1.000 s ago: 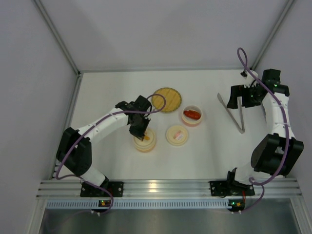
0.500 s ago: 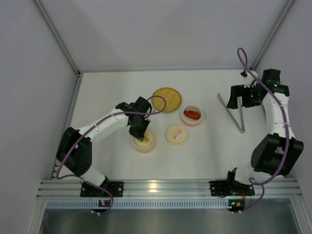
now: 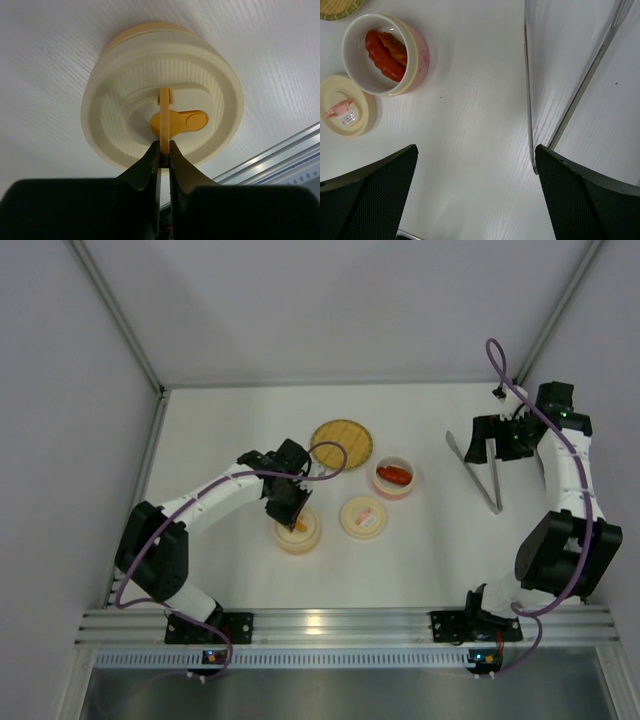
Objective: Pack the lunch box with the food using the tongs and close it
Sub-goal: Close the box lid on the packing box.
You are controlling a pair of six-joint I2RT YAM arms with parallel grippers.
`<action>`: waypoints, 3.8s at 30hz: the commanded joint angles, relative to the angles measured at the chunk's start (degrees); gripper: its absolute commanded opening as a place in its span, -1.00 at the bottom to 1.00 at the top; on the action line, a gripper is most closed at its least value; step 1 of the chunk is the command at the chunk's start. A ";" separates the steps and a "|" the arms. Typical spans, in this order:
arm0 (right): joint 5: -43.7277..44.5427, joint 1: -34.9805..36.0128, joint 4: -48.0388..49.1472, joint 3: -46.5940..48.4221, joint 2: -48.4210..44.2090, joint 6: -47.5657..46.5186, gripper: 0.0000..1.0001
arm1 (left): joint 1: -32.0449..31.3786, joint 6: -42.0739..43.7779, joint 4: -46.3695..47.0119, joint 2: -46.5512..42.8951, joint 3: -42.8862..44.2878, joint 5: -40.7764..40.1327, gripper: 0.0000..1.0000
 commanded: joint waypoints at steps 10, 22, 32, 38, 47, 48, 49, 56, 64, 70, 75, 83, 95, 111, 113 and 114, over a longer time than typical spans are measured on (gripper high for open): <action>-1.65 0.32 0.16 1.01 0.47 -0.34 0.99 | -0.27 15.17 0.62 0.71 -0.47 4.00 -1.00; -1.21 0.32 -0.19 1.27 0.73 -1.22 0.99 | -0.27 20.72 3.16 3.52 -1.52 -0.29 -1.00; -1.03 0.32 -0.01 1.19 0.82 -1.40 0.99 | -0.27 17.91 8.44 5.01 -3.46 -9.17 -1.00; -0.86 0.32 -0.01 1.01 0.73 -1.75 0.99 | 0.87 16.94 9.58 8.26 -1.79 -11.82 -1.00; -0.68 0.32 -0.10 0.75 0.56 -2.10 0.99 | 6.49 18.78 9.32 14.76 4.52 -13.05 -1.00; -0.59 0.32 -0.10 0.75 0.65 -2.10 0.99 | 8.07 19.04 8.88 15.64 5.41 -12.70 -1.00; -0.59 0.32 -0.10 0.75 0.56 -2.19 0.99 | 8.69 19.74 8.01 16.43 6.29 -11.91 -1.00; -0.59 0.32 -0.19 0.84 0.56 -2.19 0.99 | 10.10 20.72 7.48 18.81 8.14 -10.85 -1.00; -0.68 0.32 -0.71 1.45 0.47 -2.19 0.99 | 10.10 19.57 5.63 19.43 9.11 -9.36 -0.64; -0.94 0.32 -0.89 1.89 0.65 -2.10 0.99 | 10.19 18.17 4.31 18.20 10.87 -8.56 0.08; -1.30 0.32 -1.24 2.42 0.73 -2.10 0.99 | 10.98 17.64 2.47 16.62 14.29 -8.13 0.26; -2.35 0.32 -1.16 2.68 1.09 -1.58 0.99 | 11.86 16.06 -0.35 13.81 19.04 -5.14 0.35; -1.91 0.24 -1.24 2.24 1.00 -2.19 0.99 | 14.85 15.18 -2.72 16.70 26.16 -2.94 0.27; -1.74 0.24 -1.24 1.98 0.91 -2.28 0.99 | 16.78 15.18 -0.97 19.08 23.79 -3.99 0.04; -1.56 0.32 -1.33 1.98 1.00 -2.36 0.99 | 16.87 15.18 -0.61 19.08 23.44 -4.26 -0.03; -1.56 0.32 -1.33 1.98 0.91 -2.37 0.99 | 16.87 15.01 -0.61 19.08 23.18 -4.35 -0.05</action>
